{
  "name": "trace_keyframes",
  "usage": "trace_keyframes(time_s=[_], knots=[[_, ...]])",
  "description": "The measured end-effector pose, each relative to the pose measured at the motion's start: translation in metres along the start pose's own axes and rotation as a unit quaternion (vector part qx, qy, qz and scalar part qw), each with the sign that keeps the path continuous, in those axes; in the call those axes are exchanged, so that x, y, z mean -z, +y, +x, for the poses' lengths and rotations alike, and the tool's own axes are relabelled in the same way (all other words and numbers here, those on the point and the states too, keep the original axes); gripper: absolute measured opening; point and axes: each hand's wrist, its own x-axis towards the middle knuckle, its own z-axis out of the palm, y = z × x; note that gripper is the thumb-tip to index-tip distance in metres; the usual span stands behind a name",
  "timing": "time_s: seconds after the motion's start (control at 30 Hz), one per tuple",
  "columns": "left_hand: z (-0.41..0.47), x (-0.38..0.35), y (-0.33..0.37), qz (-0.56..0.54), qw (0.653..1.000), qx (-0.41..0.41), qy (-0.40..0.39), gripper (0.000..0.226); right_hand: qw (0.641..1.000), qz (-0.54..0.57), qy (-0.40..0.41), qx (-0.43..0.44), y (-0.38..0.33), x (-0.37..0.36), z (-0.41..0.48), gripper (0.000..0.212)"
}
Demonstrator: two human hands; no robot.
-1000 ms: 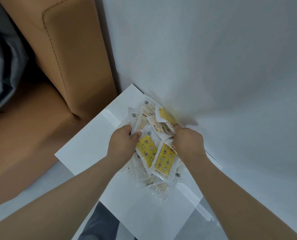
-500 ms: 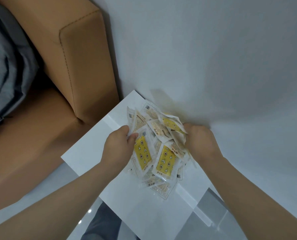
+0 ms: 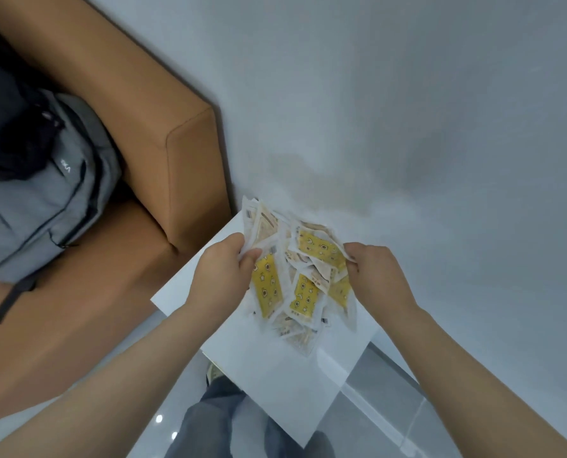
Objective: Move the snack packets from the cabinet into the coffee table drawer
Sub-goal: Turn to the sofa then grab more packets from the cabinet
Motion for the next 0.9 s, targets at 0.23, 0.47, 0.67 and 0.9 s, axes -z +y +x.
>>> trace_keyframes(time_s=[0.23,0.47,0.67,0.9], knots=[[-0.056,0.040,0.064,0.023,0.999,-0.048,0.012,0.034,0.999,0.042,0.029,0.010,-0.029,0.064,-0.060,0.037],[-0.103,0.073,0.125,0.043,0.992,-0.113,0.038,0.037,0.994,0.078,0.077,0.026,-0.042,0.125,-0.113,0.035],[-0.122,0.099,0.164,0.037,0.985,-0.159,0.051,0.037,0.986,0.096,0.134,0.019,-0.055,0.166,-0.139,0.043],[-0.115,0.146,0.190,0.040,0.970,-0.235,0.048,0.040,0.968,0.121,0.217,-0.023,-0.089,0.194,-0.154,0.043]])
